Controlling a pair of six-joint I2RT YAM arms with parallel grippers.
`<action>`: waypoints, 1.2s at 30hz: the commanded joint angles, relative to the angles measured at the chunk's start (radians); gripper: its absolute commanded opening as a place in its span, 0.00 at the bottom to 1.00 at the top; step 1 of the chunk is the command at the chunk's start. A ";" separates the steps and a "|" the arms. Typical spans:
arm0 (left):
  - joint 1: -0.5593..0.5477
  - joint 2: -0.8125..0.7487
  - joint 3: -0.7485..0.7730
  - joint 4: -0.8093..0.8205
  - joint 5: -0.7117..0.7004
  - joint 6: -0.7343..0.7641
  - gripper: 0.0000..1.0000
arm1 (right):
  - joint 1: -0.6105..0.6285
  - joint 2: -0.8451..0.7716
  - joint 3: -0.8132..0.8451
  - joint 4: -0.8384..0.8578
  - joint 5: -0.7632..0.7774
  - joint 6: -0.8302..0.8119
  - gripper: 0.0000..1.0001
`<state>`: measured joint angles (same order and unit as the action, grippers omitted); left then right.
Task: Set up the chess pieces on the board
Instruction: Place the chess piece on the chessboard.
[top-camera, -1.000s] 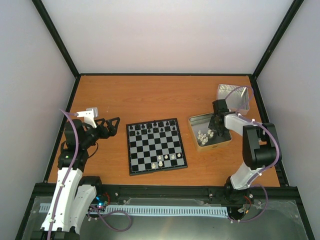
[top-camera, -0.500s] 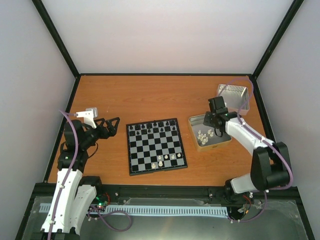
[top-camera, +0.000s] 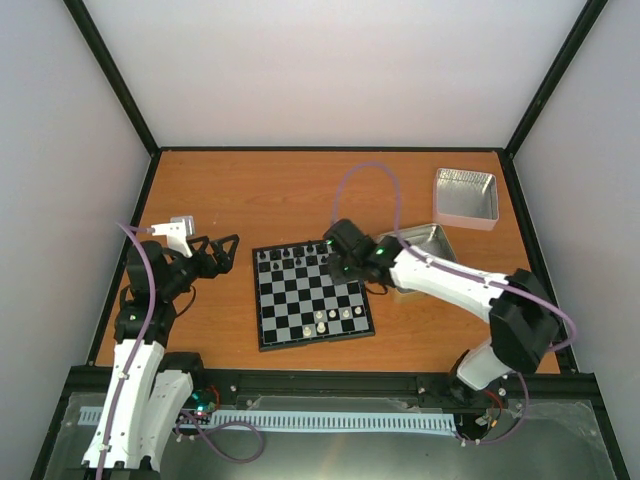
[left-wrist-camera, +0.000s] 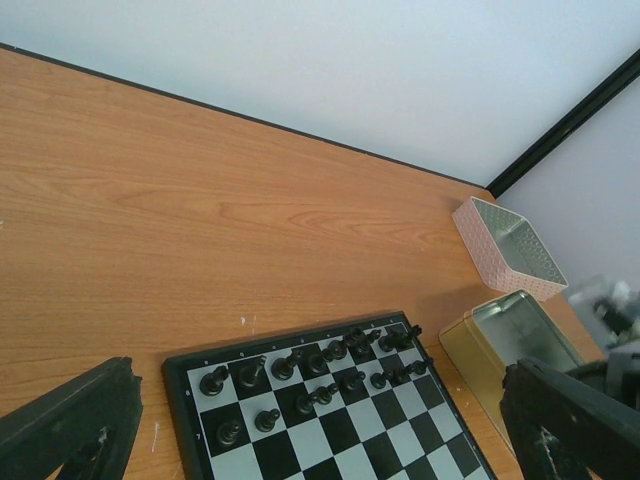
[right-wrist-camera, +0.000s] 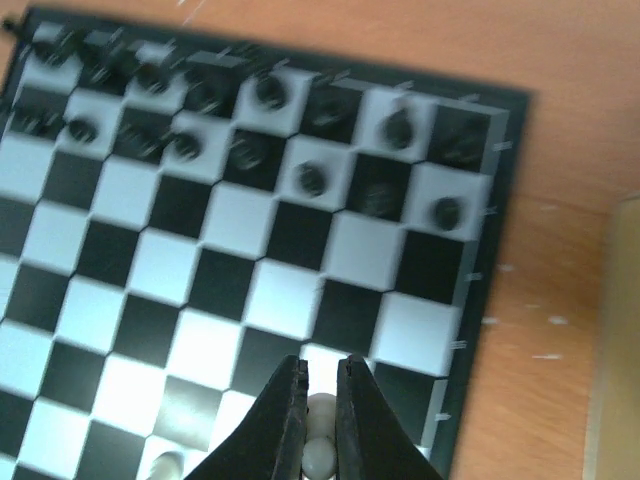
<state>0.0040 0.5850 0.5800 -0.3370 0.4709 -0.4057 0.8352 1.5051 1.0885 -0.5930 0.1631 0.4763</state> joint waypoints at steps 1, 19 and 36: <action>-0.004 -0.007 0.012 0.011 -0.003 0.002 1.00 | 0.130 0.087 0.060 -0.022 -0.023 -0.032 0.04; -0.004 -0.008 0.011 0.009 -0.011 0.002 1.00 | 0.316 0.316 0.162 -0.051 -0.121 -0.087 0.05; -0.004 -0.010 0.011 0.008 -0.015 0.002 1.00 | 0.318 0.339 0.186 -0.058 -0.109 -0.098 0.18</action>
<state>0.0044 0.5831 0.5800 -0.3374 0.4656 -0.4057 1.1461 1.8362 1.2350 -0.6415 0.0368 0.3813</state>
